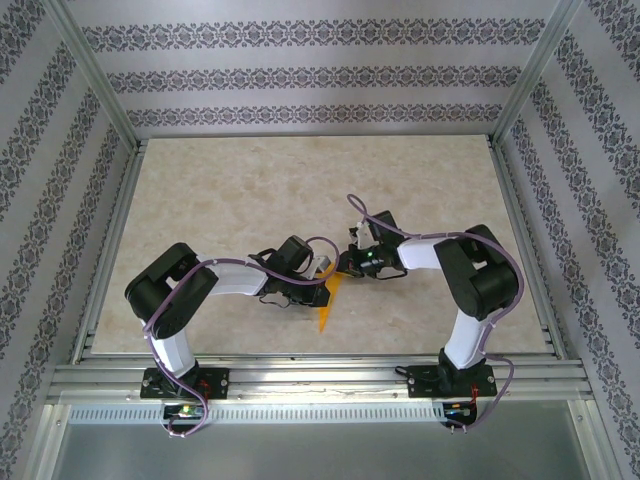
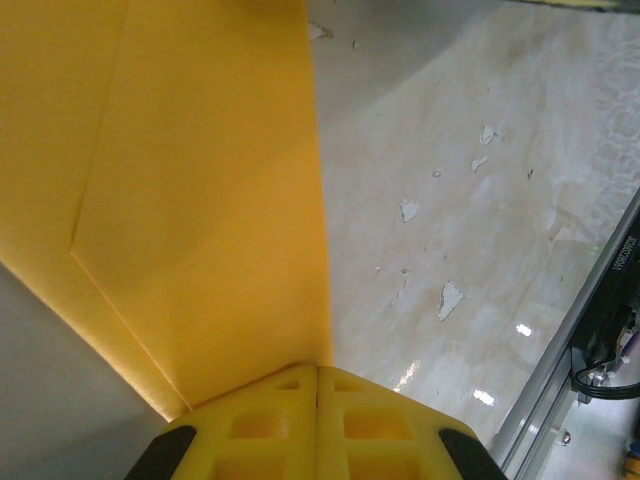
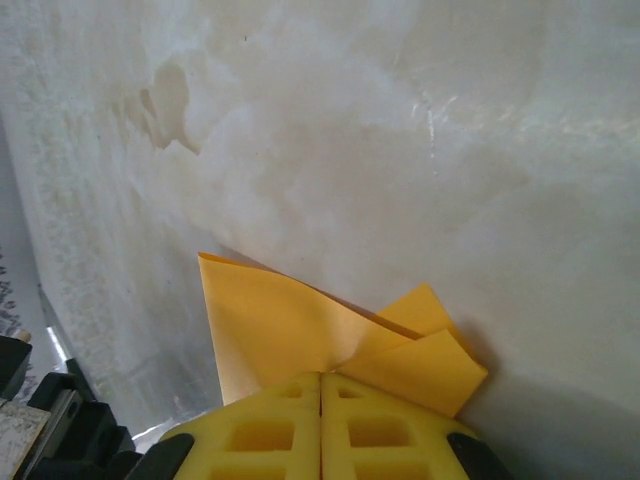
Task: Fold a paper plane with a square sheet of paper (pick it up from the middle)
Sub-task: Fold the wing for the fifth time at the center of the table.
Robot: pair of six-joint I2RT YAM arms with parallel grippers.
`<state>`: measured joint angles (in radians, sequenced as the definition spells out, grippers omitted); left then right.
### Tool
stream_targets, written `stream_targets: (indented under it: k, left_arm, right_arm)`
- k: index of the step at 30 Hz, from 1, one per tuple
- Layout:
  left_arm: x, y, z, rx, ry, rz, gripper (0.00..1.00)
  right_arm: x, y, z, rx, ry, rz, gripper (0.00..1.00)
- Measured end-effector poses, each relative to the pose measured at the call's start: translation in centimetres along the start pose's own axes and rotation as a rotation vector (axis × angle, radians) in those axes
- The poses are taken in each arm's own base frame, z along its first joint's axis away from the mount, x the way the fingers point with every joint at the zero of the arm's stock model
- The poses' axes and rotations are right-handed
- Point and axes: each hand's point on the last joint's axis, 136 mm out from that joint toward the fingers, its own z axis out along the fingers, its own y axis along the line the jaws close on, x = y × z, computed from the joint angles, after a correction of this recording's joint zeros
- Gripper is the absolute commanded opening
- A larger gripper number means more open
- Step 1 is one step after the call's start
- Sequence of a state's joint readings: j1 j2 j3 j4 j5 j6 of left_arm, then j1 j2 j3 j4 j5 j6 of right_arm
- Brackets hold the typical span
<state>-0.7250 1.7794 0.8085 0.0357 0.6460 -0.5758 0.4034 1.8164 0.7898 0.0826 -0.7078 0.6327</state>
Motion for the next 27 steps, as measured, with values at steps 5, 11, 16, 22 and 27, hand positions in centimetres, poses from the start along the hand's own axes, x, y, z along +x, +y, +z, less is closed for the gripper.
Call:
stream_targets:
  k: [5, 11, 16, 22, 27]
  left_arm:
    - [0.0, 0.0, 0.0, -0.002, 0.005, 0.006, 0.00]
    - [0.0, 0.0, 0.0, -0.006, 0.011, 0.015, 0.00]
    - [0.0, 0.0, 0.0, -0.009, 0.012, 0.017, 0.00]
    - [0.0, 0.0, 0.0, -0.009, 0.011, 0.017, 0.00]
    - [0.0, 0.1, 0.0, -0.009, 0.011, 0.016, 0.00]
  right_arm:
    - [-1.7, -0.9, -1.0, 0.023, -0.053, 0.024, 0.07]
    - [-4.4, -0.7, -3.9, 0.048, -0.177, 0.013, 0.08]
    - [-3.4, 3.4, -4.7, -0.008, -0.190, -0.091, 0.08]
    - [-0.1, 4.2, -2.1, -0.019, -0.084, -0.120, 0.05]
    - [1.1, 2.4, -0.6, 0.010, -0.029, -0.083, 0.05]
